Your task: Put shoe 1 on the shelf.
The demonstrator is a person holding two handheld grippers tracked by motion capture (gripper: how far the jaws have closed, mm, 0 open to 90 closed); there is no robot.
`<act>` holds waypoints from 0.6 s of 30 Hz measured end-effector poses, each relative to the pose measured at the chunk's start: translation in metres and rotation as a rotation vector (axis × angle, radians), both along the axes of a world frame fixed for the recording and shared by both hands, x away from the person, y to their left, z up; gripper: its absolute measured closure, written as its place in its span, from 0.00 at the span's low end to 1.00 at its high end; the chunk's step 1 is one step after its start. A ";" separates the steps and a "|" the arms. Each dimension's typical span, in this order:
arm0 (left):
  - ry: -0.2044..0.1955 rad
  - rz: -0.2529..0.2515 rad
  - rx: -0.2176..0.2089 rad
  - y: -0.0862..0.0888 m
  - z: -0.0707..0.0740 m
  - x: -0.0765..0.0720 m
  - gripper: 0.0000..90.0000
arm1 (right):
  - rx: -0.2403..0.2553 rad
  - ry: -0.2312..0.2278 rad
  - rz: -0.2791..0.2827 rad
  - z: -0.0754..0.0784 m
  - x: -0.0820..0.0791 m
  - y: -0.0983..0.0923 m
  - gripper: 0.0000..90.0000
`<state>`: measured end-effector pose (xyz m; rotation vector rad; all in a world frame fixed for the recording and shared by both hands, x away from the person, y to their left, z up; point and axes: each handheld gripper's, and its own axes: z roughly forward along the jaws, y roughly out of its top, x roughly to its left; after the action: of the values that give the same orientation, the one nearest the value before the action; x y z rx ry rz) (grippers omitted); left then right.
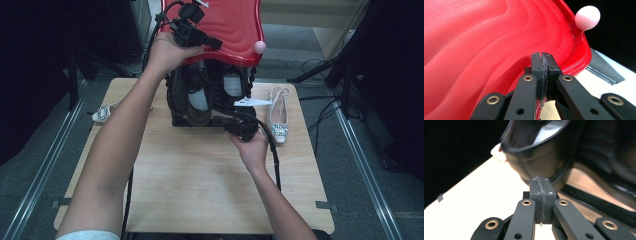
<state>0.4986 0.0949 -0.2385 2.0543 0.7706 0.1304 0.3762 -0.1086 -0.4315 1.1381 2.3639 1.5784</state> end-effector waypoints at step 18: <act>-0.004 -0.005 0.004 0.000 0.000 0.001 0.98 | 0.011 -0.006 0.046 -0.005 0.002 0.021 1.00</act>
<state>0.4996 0.0946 -0.2384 2.0591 0.7632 0.1327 0.3784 -0.0873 -0.4363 1.0864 2.3978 1.6087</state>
